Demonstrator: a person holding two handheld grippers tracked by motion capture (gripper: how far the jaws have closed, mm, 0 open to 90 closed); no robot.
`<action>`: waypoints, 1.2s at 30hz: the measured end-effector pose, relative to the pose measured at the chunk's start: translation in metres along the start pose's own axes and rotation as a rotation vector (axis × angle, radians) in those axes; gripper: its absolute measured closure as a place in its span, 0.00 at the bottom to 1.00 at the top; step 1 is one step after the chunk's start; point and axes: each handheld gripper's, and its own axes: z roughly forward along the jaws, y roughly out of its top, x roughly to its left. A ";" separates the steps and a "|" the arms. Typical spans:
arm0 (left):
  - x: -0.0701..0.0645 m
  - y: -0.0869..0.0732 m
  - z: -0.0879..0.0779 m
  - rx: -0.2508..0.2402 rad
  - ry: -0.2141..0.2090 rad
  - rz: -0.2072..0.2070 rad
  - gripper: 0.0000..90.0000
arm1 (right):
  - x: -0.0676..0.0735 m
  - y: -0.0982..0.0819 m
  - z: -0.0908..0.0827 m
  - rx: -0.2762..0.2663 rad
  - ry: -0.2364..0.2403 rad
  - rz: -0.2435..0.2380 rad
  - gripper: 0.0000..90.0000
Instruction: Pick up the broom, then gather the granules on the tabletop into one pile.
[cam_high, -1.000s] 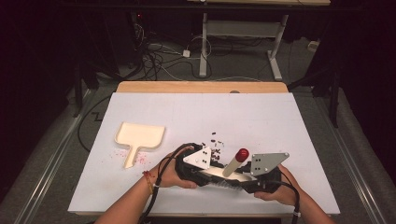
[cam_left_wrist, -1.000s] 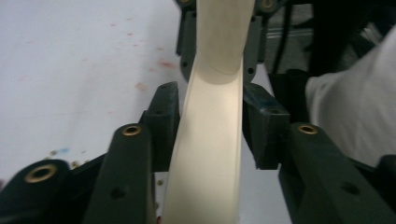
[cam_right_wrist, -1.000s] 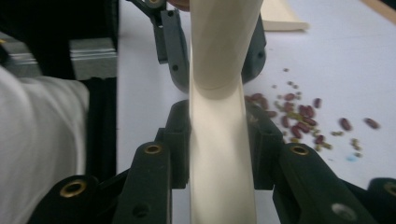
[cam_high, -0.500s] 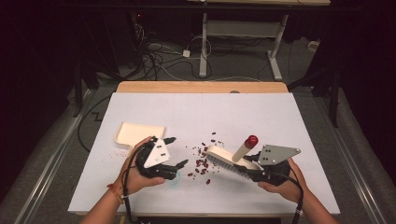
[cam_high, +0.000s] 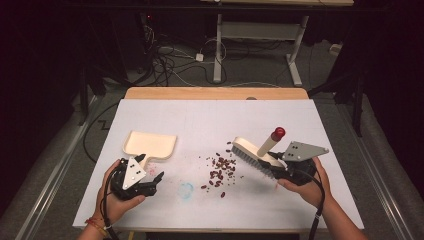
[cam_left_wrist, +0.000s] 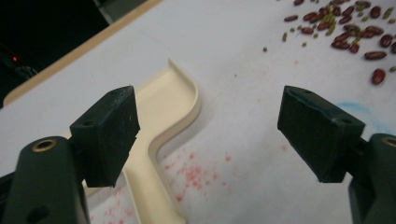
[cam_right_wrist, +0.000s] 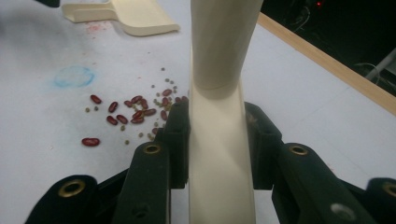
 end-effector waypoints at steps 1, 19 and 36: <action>0.001 -0.003 0.000 0.011 -0.003 -0.022 0.22 | -0.002 0.000 0.000 0.001 -0.009 -0.001 0.75; 0.001 -0.006 0.001 0.017 0.014 -0.035 0.20 | -0.054 0.030 0.059 0.035 -0.229 -0.080 0.75; -0.004 -0.007 0.002 0.043 0.008 -0.016 0.21 | -0.023 0.029 0.143 0.116 -0.108 -0.222 0.75</action>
